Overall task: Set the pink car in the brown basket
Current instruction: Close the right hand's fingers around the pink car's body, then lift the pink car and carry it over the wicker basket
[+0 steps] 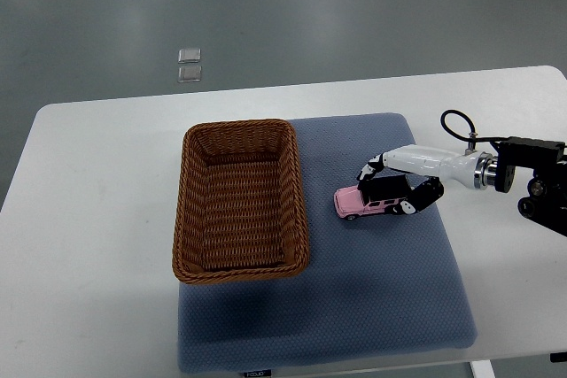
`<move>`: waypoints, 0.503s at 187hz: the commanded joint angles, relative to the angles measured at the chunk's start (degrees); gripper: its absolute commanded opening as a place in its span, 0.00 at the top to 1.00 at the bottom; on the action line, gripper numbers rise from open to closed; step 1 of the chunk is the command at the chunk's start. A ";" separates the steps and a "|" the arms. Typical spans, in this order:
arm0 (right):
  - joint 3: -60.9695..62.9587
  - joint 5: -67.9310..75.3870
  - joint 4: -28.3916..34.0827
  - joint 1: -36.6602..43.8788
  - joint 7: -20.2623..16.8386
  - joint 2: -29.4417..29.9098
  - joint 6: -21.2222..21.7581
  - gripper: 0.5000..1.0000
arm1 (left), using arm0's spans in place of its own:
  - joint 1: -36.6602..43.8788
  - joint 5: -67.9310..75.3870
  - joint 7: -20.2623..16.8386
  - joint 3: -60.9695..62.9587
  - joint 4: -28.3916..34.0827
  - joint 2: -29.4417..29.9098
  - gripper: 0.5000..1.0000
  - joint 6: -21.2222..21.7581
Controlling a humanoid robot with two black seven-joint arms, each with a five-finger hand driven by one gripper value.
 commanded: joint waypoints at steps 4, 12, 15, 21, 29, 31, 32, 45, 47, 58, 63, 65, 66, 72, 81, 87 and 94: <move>-0.94 -0.10 -0.15 -0.07 -0.29 0.10 -0.28 0.75 | -0.08 0.00 0.05 0.03 0.00 0.00 0.00 0.02; -1.47 -0.10 -0.24 0.02 -0.29 0.10 -0.72 0.86 | 0.00 0.00 -0.03 0.03 0.00 0.00 0.00 0.02; -1.64 -0.10 -0.24 0.02 -0.29 0.10 -0.98 0.93 | 0.00 0.00 0.05 0.03 0.00 0.00 0.00 0.02; -1.90 -0.10 -0.24 0.02 -0.29 0.10 -1.16 1.00 | 0.00 0.00 -0.03 0.03 0.00 0.00 0.00 0.02; -1.91 -0.10 -0.24 0.02 -0.29 0.10 -1.24 1.00 | 0.00 0.00 -0.03 0.03 0.00 0.00 0.00 -0.06; -1.99 -0.10 -0.24 -0.07 -0.29 0.10 -1.24 1.00 | 0.00 0.00 -0.03 0.03 0.00 0.00 0.00 -0.07; -1.99 -0.10 -0.24 -0.07 -0.29 0.10 -1.24 1.00 | 0.00 0.00 -0.03 0.03 0.00 0.00 0.00 -0.07; -1.91 -0.10 -0.24 0.02 -0.29 0.01 -1.68 1.00 | 0.00 0.00 0.05 0.03 0.00 0.00 0.00 -0.07; -1.91 -0.10 -0.24 0.02 -0.29 0.01 -1.95 1.00 | 0.00 0.00 -0.03 0.03 0.00 0.00 0.00 0.02; -1.91 -0.10 -0.33 0.02 -0.29 -0.08 -2.83 1.00 | 0.00 0.00 0.05 0.03 0.00 0.00 0.00 0.02; -1.82 -0.10 -0.24 0.11 -0.29 -0.17 -3.18 1.00 | 0.00 0.00 -0.03 0.03 0.00 0.00 0.00 0.02; -1.73 -0.01 -0.24 0.11 -0.29 -0.25 -3.27 1.00 | 0.00 0.00 -0.03 -0.06 0.00 0.00 0.00 0.02; -1.64 -0.01 -0.24 0.11 -0.29 -0.34 -3.35 1.00 | 0.00 0.00 -0.03 0.03 0.00 0.00 0.00 0.02; -1.64 -0.01 -0.24 0.11 -0.29 -0.43 -3.53 1.00 | 0.00 0.00 -0.03 0.03 0.00 0.00 0.00 -0.07; -1.47 0.08 -0.24 0.19 -0.20 -0.52 -3.71 1.00 | 0.00 0.00 0.05 0.03 0.00 0.00 0.00 -0.07; -1.29 0.16 -0.07 0.37 -0.20 -0.60 -4.06 1.00 | 0.00 0.00 -0.03 0.03 0.00 0.00 0.00 0.02; -1.11 0.34 0.20 0.98 -0.11 -0.69 -4.67 1.00 | 0.00 0.00 0.05 -0.06 0.00 0.00 0.00 0.02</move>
